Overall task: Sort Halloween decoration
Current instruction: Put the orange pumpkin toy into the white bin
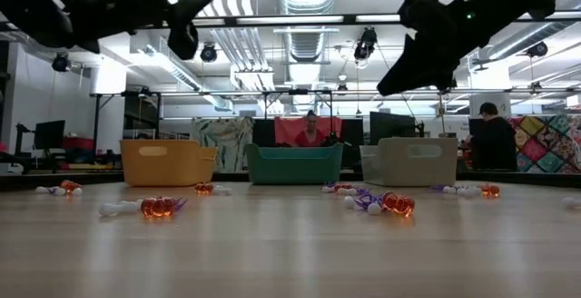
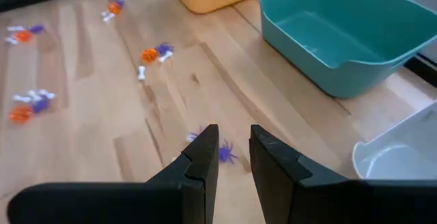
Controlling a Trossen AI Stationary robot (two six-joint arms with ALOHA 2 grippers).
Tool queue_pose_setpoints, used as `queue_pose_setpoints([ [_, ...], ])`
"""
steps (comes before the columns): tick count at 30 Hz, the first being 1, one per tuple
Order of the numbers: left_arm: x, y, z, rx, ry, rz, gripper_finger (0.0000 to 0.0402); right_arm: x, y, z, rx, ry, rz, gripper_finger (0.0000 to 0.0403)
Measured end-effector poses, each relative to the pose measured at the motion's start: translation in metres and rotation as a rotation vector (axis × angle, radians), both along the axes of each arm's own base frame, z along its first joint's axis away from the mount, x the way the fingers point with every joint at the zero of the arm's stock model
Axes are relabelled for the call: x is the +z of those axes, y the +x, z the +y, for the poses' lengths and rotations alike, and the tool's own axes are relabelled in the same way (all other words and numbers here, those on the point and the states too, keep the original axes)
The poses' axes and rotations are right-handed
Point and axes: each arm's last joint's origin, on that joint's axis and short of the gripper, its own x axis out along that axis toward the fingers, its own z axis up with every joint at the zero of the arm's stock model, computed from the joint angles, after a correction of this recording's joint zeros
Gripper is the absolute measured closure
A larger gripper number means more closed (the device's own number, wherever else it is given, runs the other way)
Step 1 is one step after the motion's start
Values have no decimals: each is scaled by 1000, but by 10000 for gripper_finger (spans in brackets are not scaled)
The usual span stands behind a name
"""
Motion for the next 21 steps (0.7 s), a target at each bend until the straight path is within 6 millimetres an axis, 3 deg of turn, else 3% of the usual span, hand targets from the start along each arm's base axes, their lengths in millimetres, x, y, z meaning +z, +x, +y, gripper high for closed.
queue_pose_setpoints([
  [6,-14,21,4,-68,-21,110,326,6,21,0,-60,88,-39,330],
  [12,-24,37,5,-197,-58,187,326,15,48,3,-2,136,28,330],
  [21,-35,58,10,-243,-60,245,326,15,76,1,-18,98,382,330],
])
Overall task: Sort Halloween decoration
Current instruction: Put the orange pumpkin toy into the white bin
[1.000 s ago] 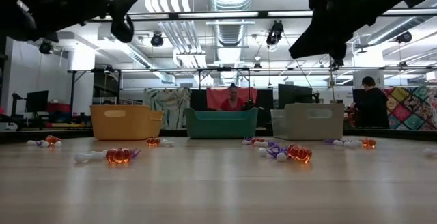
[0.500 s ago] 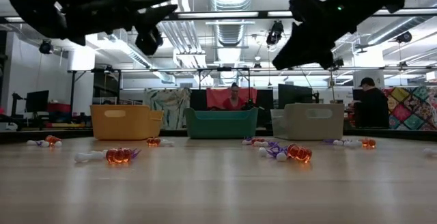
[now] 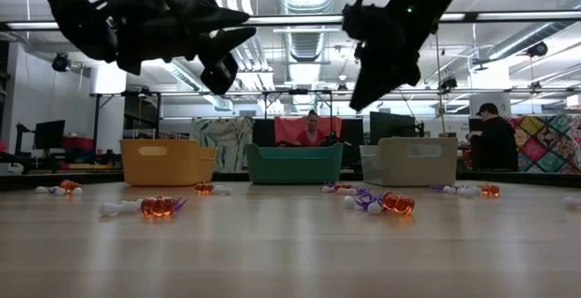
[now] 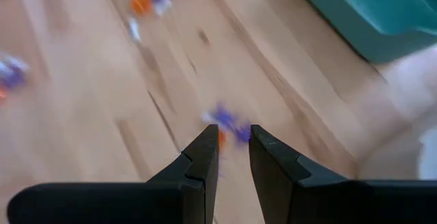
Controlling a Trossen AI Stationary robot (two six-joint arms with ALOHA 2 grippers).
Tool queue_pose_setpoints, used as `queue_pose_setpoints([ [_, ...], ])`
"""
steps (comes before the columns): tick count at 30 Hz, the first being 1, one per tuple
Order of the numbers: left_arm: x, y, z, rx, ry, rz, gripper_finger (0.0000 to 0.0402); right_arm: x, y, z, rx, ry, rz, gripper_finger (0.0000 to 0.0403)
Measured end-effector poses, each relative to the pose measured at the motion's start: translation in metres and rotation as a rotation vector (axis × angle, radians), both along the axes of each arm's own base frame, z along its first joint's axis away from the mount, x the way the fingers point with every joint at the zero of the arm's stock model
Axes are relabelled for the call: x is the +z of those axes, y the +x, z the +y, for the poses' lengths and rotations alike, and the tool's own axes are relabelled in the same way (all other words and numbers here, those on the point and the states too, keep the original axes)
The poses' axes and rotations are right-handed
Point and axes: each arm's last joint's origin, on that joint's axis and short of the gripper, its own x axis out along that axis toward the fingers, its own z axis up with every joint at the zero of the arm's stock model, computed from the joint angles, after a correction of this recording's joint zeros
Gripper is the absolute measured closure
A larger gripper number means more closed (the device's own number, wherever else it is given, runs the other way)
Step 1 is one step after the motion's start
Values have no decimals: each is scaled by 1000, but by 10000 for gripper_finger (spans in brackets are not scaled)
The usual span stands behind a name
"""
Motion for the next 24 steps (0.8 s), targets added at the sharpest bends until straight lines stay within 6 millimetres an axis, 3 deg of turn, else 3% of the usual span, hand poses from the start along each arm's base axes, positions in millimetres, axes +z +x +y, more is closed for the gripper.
queue_pose_setpoints([
  [4,7,5,1,-13,32,-33,326,-7,6,1,159,-89,184,330],
  [9,10,-2,0,-8,65,-40,335,-19,8,5,273,-132,239,330],
  [14,15,-16,-3,6,98,-58,364,-28,-1,10,311,-130,201,330],
  [19,24,-29,-4,127,208,-91,395,-42,-3,15,330,-144,108,330],
  [24,28,-36,-5,164,274,-94,396,-51,-1,16,331,-155,29,330],
])
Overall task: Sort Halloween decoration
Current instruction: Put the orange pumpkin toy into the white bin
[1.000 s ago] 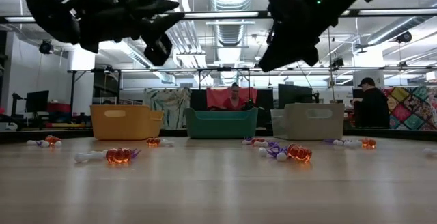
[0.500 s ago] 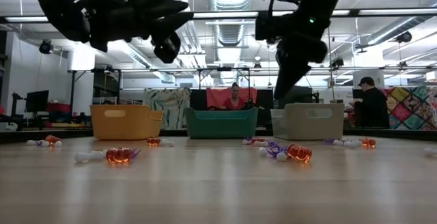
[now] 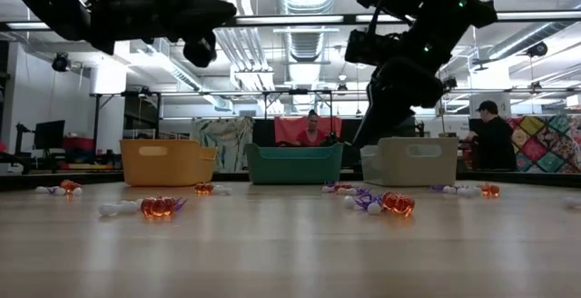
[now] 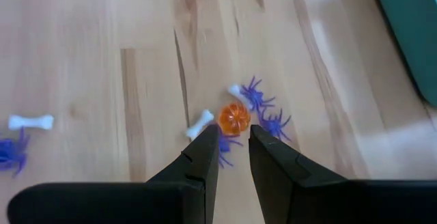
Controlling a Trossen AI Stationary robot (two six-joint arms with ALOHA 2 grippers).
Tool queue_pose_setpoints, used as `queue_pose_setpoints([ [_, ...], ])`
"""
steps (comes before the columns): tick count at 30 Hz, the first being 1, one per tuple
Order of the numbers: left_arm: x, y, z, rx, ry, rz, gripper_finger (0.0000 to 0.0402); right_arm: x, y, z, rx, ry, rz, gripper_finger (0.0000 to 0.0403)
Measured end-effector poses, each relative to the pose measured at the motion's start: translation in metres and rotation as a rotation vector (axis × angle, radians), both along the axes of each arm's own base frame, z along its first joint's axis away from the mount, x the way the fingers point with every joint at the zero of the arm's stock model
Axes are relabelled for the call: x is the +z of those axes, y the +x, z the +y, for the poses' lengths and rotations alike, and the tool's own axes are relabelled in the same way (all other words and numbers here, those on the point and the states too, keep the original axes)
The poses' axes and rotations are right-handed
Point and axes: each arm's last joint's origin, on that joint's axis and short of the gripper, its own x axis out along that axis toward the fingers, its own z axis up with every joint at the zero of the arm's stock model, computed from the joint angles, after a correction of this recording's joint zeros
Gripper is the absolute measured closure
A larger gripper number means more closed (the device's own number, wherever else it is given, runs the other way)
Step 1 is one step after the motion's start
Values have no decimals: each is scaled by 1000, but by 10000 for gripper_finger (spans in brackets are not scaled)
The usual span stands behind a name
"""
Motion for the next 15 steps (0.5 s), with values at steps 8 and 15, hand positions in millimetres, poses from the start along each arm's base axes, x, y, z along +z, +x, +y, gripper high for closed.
queue_pose_setpoints([
  [8,-4,4,1,3,-2,12,395,-4,0,-1,-14,-30,-40,329],
  [15,-7,8,2,5,4,-8,395,-1,3,-1,-51,-11,-91,287],
])
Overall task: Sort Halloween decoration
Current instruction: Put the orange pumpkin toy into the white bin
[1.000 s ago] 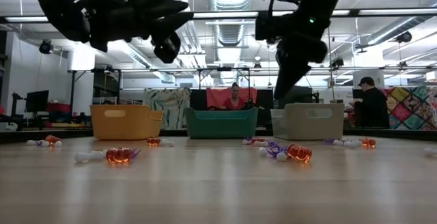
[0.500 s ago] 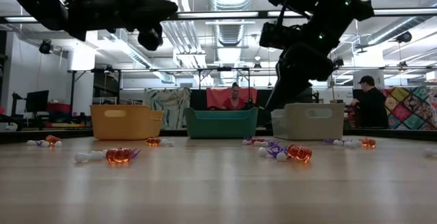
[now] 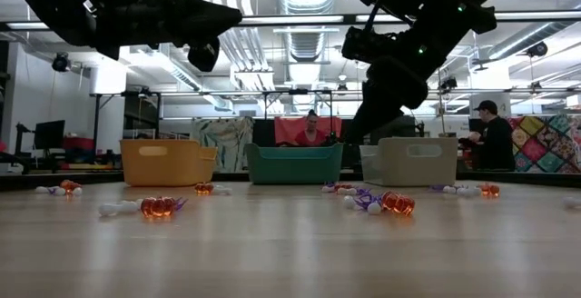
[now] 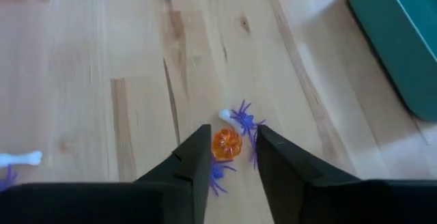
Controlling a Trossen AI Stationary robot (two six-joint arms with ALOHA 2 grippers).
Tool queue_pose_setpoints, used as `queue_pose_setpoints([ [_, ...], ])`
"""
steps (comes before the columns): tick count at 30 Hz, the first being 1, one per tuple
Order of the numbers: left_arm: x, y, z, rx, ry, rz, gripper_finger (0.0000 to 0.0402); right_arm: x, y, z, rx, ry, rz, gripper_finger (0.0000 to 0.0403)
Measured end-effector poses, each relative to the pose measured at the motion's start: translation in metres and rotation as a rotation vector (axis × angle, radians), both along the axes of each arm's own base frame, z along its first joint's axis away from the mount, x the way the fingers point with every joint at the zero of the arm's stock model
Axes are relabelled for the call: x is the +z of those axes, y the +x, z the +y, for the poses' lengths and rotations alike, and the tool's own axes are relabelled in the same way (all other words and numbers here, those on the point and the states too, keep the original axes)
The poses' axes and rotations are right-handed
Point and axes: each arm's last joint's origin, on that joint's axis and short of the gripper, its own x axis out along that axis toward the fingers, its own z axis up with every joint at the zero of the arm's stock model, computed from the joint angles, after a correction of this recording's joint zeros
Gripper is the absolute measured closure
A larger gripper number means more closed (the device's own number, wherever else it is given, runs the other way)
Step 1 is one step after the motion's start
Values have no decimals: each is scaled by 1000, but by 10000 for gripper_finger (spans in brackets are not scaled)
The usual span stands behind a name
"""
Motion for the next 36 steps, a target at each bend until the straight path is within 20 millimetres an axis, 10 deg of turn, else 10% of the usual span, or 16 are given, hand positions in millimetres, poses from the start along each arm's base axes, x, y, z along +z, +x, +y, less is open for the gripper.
queue_pose_setpoints([
  [12,9,3,1,0,8,-32,395,-20,12,1,-17,17,-18,223],
  [36,8,3,1,-1,7,-27,395,-54,18,-5,-114,52,47,253],
])
